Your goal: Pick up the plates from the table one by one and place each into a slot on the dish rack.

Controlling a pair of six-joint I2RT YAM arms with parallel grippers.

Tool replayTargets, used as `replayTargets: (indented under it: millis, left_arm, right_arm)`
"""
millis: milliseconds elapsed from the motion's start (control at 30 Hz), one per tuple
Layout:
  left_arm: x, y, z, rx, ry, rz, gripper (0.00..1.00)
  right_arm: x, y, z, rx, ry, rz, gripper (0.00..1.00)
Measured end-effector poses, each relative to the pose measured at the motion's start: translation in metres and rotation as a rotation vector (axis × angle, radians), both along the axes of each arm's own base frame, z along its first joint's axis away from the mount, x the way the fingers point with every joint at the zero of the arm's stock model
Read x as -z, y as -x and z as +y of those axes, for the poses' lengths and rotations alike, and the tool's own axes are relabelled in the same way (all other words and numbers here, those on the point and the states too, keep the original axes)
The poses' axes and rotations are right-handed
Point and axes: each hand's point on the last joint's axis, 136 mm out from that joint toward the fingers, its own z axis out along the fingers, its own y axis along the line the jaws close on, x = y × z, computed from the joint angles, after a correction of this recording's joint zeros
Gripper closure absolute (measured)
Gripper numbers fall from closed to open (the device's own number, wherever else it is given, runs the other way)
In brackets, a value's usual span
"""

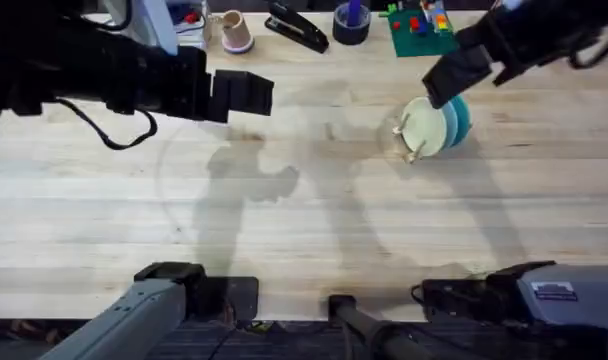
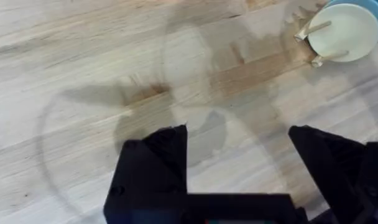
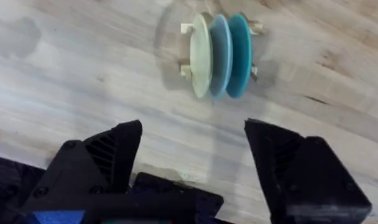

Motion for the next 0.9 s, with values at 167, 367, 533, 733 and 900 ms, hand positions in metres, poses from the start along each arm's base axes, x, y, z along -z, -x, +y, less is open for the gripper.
replayTargets:
  millis: [167,367,533,733,900]
  left_arm:
    - [0.0,0.0,0.0,0.0,0.0,0.0,0.005]
    - [0.001,0.001,0.0,0.0,0.0,0.004,0.004]
    - [0.001,0.001,0.0,0.0,0.0,0.004,0.006]
    - [0.006,0.011,0.0,0.032,-0.019,0.037,0.004]
    - [0.006,0.01,0.0,0.04,-0.024,0.031,0.004]
  right_arm:
    - [-0.018,0.014,-0.003,-0.002,-0.013,-0.049,0.007]
    - [-0.033,0.028,-0.003,0.017,-0.037,-0.105,0.007]
    - [-0.022,0.05,-0.009,0.05,-0.05,-0.113,0.007]
    - [0.011,0.081,0.001,0.097,-0.154,-0.049,0.007]
    - [0.011,0.081,0.004,0.109,-0.175,-0.044,0.006]
